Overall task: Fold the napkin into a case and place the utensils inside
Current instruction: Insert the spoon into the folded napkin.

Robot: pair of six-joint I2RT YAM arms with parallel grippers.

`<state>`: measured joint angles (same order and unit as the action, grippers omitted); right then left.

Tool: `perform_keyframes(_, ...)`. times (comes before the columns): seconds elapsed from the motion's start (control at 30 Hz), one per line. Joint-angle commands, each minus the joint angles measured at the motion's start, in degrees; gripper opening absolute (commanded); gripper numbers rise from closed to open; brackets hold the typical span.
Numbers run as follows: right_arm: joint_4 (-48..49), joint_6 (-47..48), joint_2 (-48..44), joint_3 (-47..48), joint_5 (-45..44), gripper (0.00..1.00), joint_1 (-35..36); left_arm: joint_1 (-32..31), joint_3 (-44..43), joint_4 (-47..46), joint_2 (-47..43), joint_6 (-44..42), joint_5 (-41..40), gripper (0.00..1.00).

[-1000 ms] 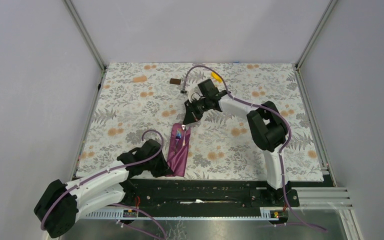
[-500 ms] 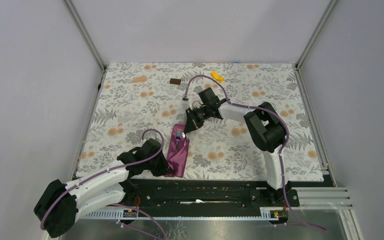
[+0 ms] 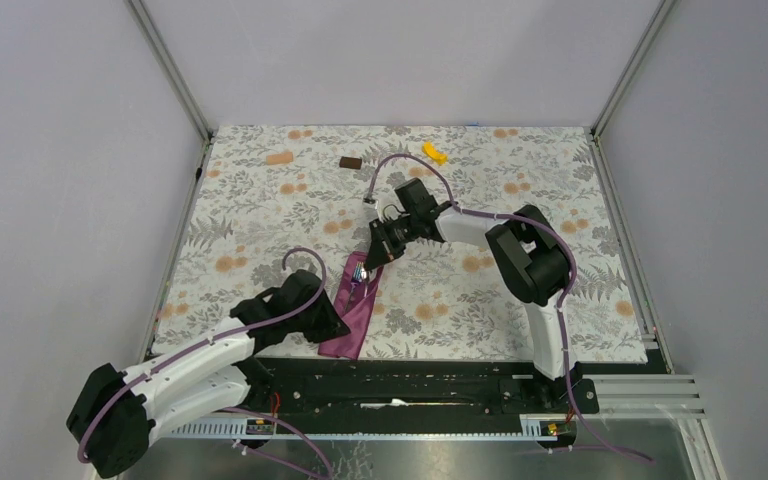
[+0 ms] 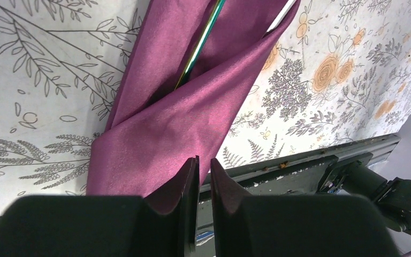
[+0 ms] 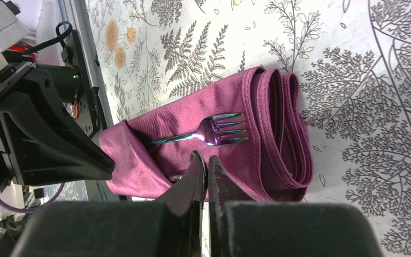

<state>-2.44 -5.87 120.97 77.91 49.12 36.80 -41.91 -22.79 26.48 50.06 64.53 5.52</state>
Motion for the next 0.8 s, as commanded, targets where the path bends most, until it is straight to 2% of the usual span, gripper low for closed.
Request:
perform_keyframes(0.0,1.5,-2.0,-0.1,1.8,3.7,0.00,-1.9,-0.2,-1.2,3.5,-2.7,0.4,-1.8,0.20)
perform_keyframes(0.13,1.4,-2.4,0.9,2.0,4.9,0.00,-2.0,-0.2,-2.2,9.8,-4.9,2.3,0.1,0.22)
perform_keyframes(0.23,1.6,-2.5,1.8,1.8,4.6,0.00,-2.0,-0.2,-1.1,10.9,-6.4,2.5,4.3,0.22)
perform_keyframes(0.43,1.9,-3.0,2.5,2.2,4.7,0.00,-1.5,-0.1,-0.5,10.7,-3.4,-2.8,10.3,0.10)
perform_keyframes(0.77,1.9,-2.8,2.8,1.7,5.2,0.00,0.2,-0.2,1.7,3.9,3.7,-5.2,12.1,0.06)
